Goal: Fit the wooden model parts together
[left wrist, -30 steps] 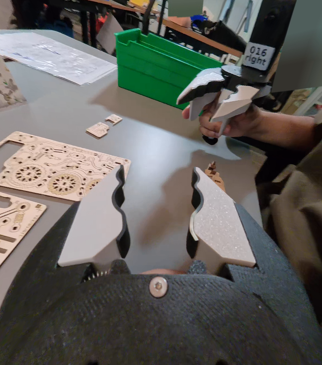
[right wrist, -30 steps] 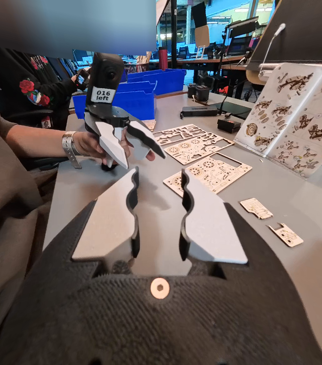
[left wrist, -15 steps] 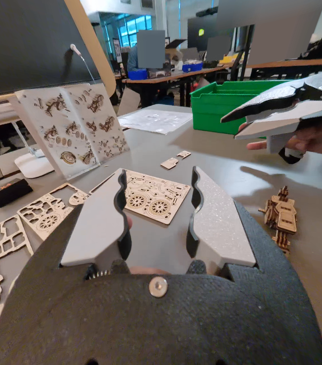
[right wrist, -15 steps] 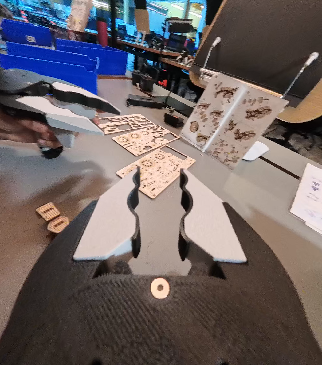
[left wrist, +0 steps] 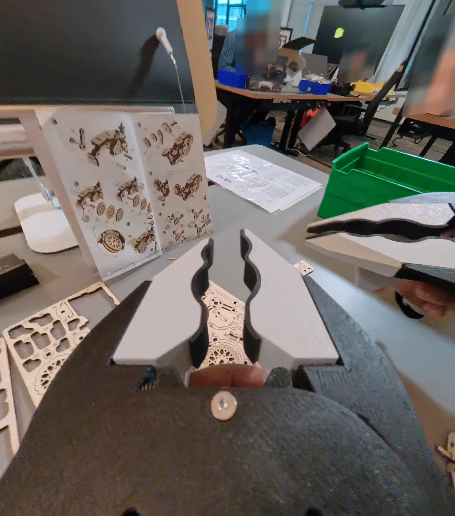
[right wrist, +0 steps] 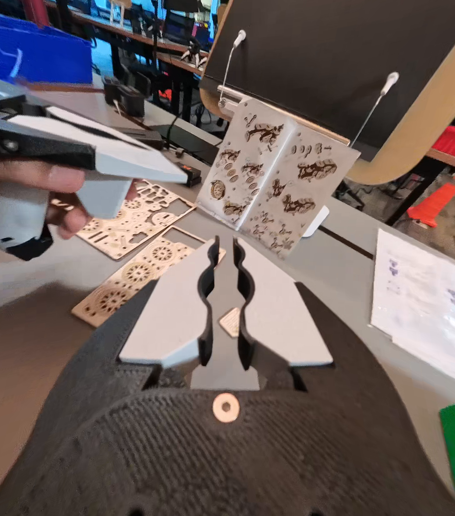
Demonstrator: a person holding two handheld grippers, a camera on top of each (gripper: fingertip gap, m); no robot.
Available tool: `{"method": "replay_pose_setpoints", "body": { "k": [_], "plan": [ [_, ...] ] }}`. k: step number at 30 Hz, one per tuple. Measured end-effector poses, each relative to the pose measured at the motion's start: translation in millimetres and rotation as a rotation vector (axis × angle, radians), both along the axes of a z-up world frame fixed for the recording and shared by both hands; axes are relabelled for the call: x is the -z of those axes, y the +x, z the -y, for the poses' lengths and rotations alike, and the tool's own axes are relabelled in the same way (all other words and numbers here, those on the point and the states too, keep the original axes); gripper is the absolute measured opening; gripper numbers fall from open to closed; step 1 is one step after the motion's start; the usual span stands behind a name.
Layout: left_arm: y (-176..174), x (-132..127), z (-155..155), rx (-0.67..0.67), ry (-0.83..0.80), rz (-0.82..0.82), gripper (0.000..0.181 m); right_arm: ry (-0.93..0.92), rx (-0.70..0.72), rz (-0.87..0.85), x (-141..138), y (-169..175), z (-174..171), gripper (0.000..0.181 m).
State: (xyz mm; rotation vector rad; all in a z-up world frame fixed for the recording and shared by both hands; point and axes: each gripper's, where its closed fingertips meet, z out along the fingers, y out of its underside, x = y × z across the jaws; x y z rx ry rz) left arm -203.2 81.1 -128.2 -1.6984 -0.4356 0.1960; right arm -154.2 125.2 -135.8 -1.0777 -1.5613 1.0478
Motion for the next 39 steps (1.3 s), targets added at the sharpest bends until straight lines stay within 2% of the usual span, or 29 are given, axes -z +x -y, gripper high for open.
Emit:
{"method": "replay_pose_setpoints", "body": {
  "k": [1, 4, 6, 8, 10, 12, 14, 18, 26, 32, 39],
  "plan": [
    [-3.4, 0.9, -1.9, -0.007, 0.003, 0.027, 0.023, 0.008, 0.005, 0.022, 0.4, -10.1, -1.3, 0.013],
    [-17.3, 4.0, 5.6, -0.101, 0.065, 0.085, 0.016, -0.102, -0.059, 0.147, 22.1, -34.7, 6.2, 0.040],
    [-19.3, 16.1, 13.5, -0.117, 0.053, 0.084, 0.018, -0.212, -0.078, 0.178, 37.0, -43.9, 4.5, 0.043],
    [-19.0, 33.5, 24.4, -0.118, -0.004, 0.033, 0.023, -0.304, -0.140, 0.186, 43.2, -37.2, 9.6, 0.049],
    [-8.9, 34.9, 29.8, -0.031, 0.016, 0.076, 0.034, -0.257, -0.197, 0.177, 39.8, -22.6, 13.5, 0.047],
    [-6.9, 28.5, 34.5, 0.021, 0.090, 0.170, 0.042, -0.132, -0.236, 0.136, 34.4, -11.2, 14.9, 0.029],
    [-10.2, 26.0, 35.4, 0.042, 0.148, 0.244, 0.049, -0.022, -0.264, 0.099, 32.2, -8.0, 17.2, 0.021],
    [-5.3, 43.9, 25.5, 0.099, 0.070, 0.281, 0.062, 0.009, -0.303, 0.163, 52.3, -9.9, 19.9, 0.024],
    [-6.8, 50.1, 21.2, 0.120, 0.051, 0.341, 0.058, -0.054, -0.336, 0.206, 54.9, -11.8, 22.0, 0.021],
    [-5.9, 47.6, 21.3, 0.087, 0.040, 0.284, 0.051, -0.090, -0.307, 0.191, 50.9, -12.9, 16.0, 0.022],
    [-0.1, 45.9, 18.4, 0.083, 0.028, 0.243, 0.051, -0.100, -0.271, 0.195, 51.4, -5.4, 11.3, 0.022]
  ]
}}
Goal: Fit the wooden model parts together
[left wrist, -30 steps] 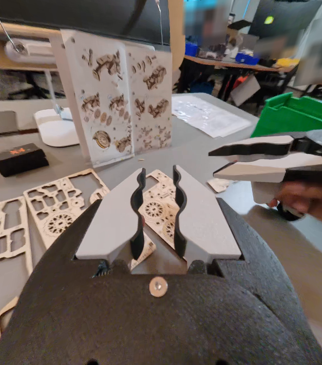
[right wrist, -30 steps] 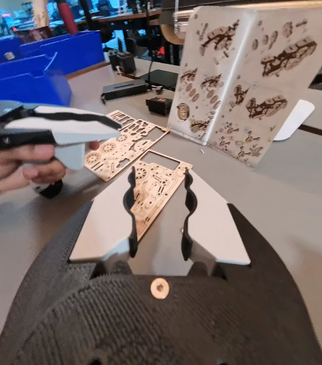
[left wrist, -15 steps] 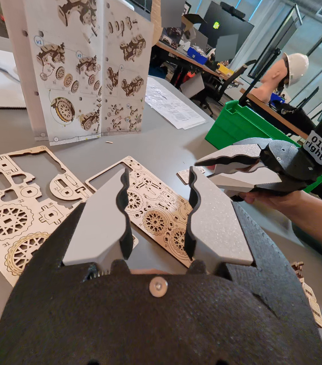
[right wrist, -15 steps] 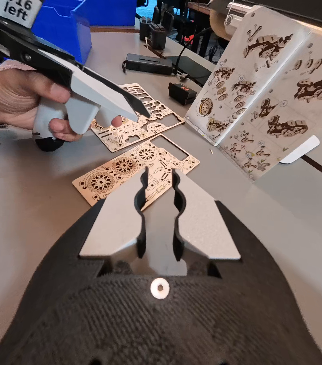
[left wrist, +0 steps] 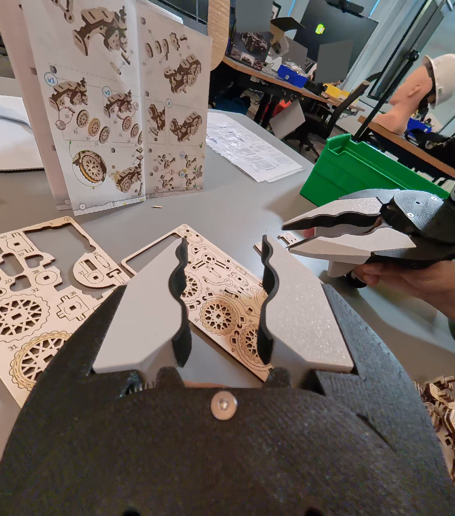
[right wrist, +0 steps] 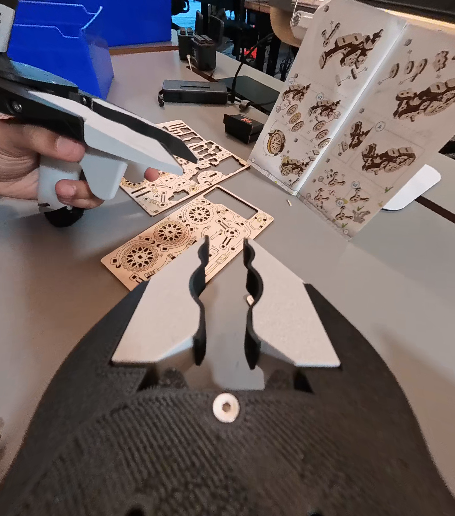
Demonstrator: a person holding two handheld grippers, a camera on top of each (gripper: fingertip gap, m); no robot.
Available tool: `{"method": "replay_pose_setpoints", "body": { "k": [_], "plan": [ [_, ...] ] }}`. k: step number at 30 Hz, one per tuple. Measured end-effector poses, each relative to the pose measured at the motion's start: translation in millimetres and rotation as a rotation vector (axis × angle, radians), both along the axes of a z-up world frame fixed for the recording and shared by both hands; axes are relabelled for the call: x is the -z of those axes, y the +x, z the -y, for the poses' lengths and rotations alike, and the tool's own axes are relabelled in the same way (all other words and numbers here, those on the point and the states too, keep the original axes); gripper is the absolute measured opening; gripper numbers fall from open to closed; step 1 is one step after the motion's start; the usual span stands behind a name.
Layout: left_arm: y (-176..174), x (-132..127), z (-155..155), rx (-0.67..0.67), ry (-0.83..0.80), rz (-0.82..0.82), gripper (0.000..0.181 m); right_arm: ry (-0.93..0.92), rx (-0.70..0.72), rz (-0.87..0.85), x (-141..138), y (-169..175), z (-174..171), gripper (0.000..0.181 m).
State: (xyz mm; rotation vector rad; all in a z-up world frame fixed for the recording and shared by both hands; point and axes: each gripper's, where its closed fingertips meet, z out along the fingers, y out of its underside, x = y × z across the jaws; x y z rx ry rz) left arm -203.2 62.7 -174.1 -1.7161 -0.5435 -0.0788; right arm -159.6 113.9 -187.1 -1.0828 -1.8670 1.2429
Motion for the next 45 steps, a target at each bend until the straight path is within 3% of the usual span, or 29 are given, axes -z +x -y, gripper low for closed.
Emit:
{"method": "replay_pose_setpoints", "body": {
  "k": [45],
  "plan": [
    [-0.9, 4.9, -1.5, 0.000, 0.007, 0.077, 0.049, 0.043, -0.006, 0.082, 14.4, -3.3, 2.9, 0.023]
  ]
}}
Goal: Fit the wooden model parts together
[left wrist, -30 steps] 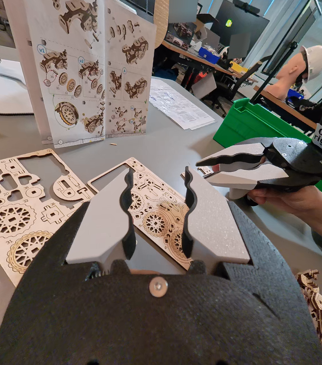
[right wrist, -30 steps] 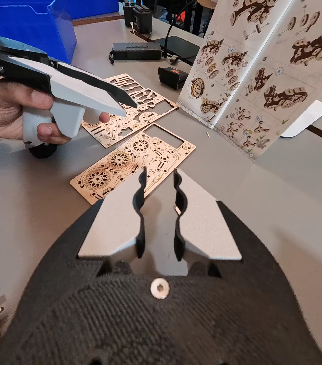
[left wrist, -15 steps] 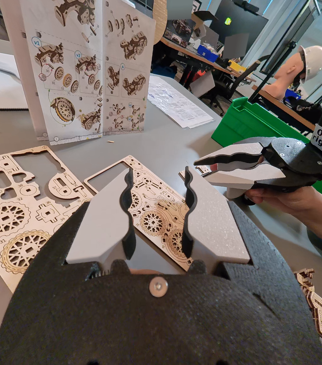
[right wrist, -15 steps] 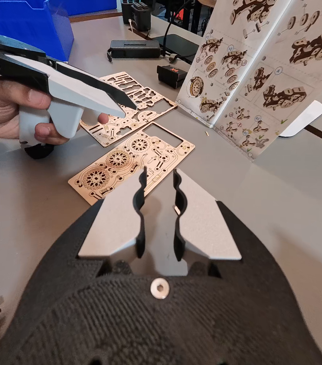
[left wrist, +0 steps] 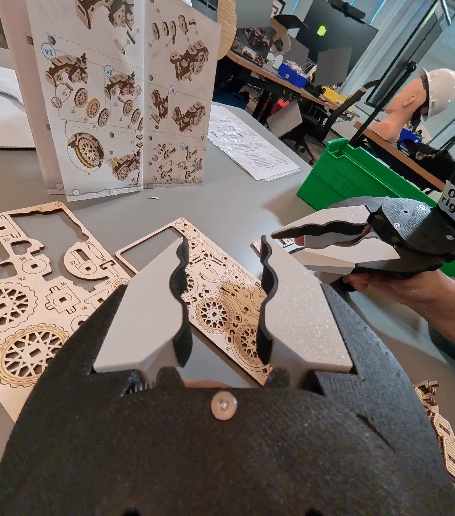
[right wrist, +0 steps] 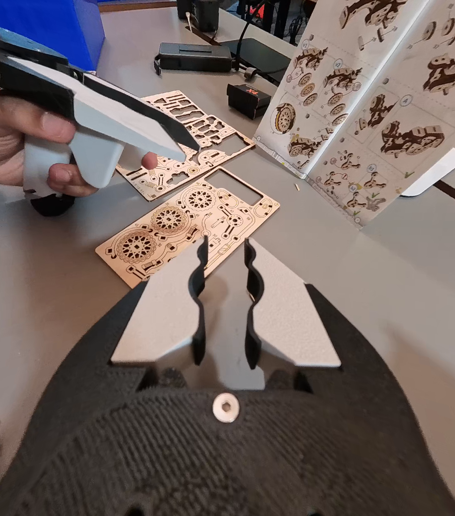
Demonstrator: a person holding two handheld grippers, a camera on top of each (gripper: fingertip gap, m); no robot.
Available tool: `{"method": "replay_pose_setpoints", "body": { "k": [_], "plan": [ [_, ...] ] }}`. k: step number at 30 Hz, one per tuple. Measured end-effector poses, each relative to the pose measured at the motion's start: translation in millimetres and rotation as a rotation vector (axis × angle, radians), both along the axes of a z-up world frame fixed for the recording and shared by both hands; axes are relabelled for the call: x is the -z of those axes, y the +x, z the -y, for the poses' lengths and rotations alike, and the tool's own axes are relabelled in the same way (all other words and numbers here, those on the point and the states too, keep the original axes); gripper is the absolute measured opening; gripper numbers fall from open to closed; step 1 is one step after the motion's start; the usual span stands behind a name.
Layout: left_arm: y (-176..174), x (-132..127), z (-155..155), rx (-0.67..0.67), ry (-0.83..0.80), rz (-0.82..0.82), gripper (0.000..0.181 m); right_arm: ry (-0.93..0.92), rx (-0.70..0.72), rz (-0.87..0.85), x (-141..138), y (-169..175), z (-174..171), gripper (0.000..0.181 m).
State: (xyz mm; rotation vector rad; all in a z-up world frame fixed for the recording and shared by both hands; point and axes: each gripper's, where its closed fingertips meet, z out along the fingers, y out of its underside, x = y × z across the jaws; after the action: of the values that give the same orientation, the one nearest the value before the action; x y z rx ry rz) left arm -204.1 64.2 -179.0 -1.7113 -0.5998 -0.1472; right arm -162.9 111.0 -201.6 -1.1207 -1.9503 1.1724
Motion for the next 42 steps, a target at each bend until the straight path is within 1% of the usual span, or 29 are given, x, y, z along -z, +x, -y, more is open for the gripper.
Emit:
{"method": "replay_pose_setpoints", "body": {
  "k": [19, 28, 33, 42],
  "plan": [
    [2.1, 0.2, -0.7, 0.002, 0.010, 0.021, 0.050, 0.032, -0.016, 0.009, 3.6, 2.2, 4.0, 0.023],
    [2.9, -2.6, 0.6, -0.010, 0.018, -0.005, 0.050, 0.020, -0.014, 0.027, 5.1, 1.2, 3.2, 0.024],
    [-0.7, -2.5, 2.7, -0.021, 0.038, 0.028, 0.051, 0.018, -0.018, 0.046, 7.8, 1.2, 3.8, 0.026],
    [-12.7, -2.4, 10.4, -0.060, 0.108, 0.135, 0.051, 0.001, -0.007, 0.053, 7.4, 1.0, 1.8, 0.026]
  ]
}}
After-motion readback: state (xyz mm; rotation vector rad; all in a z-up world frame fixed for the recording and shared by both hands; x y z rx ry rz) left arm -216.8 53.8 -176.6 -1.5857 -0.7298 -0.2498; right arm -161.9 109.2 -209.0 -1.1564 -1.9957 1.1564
